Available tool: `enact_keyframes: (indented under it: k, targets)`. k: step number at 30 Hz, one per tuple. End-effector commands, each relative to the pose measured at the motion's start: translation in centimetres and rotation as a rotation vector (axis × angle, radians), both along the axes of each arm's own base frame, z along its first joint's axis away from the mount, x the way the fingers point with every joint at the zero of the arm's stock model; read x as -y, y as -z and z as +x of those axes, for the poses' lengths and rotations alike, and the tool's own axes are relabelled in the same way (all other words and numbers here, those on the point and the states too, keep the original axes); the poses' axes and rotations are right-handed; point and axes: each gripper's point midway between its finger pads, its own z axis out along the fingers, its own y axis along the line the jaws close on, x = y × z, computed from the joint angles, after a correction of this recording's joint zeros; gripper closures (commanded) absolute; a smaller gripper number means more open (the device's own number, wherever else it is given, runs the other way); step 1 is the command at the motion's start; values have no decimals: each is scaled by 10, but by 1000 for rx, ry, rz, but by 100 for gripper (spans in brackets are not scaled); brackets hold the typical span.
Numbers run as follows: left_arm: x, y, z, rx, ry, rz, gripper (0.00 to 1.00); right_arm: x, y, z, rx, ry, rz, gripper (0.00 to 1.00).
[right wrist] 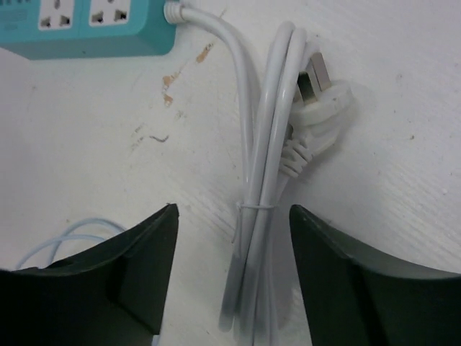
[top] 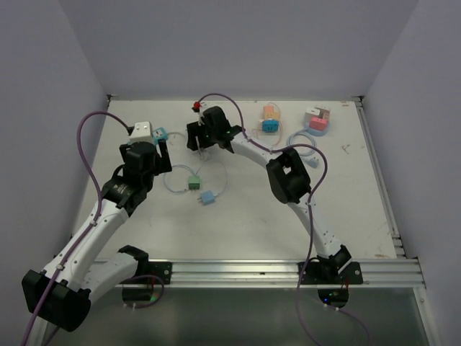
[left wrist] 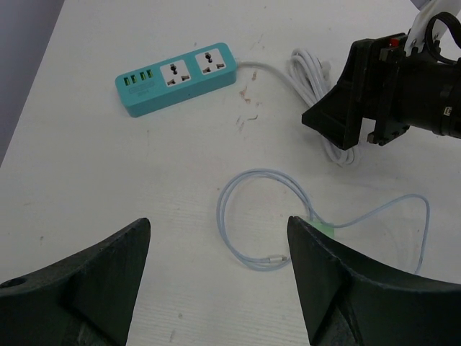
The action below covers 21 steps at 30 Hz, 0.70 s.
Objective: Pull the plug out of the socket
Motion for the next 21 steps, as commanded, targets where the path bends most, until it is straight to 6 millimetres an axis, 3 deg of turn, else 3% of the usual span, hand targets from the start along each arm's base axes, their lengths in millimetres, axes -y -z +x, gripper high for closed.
enact_keyframes:
  k: [1, 2, 4, 6, 9, 10, 11, 12, 14, 16, 19, 21]
  targets:
    - [-5, -13, 4, 58, -22, -5, 20, -5, -71, 9, 161, -30, 71, 30]
    - [-5, -13, 5, 59, -22, -7, 20, 1, -79, 9, 182, -28, 57, 25]
    - [-4, -13, 5, 58, -19, -8, 20, 18, -101, 6, 210, 9, 34, 22]
    - [-4, -12, 5, 56, -17, -7, 20, 42, -111, 12, 229, 78, -7, 22]
    - [-5, -11, 5, 55, -17, -9, 20, 86, -131, 16, 251, 179, -60, 22]
    - [-4, -11, 5, 52, -17, -10, 20, 115, -122, 23, 244, 264, -123, 23]
    - [-5, -11, 5, 53, -18, -9, 20, 131, -137, 25, 260, 311, -125, 23]
    - [-4, -11, 5, 53, -16, -9, 20, 148, -127, 25, 244, 354, -158, 23]
    - [-4, -10, 5, 51, -15, -9, 20, 194, -133, 36, 240, 497, -186, 23]
    - [-4, -9, 6, 48, -15, -9, 20, 237, -124, 43, 218, 611, -227, 20]
    - [-4, -8, 6, 46, -15, -10, 20, 275, -120, 51, 207, 702, -250, 14]
    - [-3, -6, 7, 38, -11, -9, 20, 288, -113, 56, 198, 729, -263, 9]
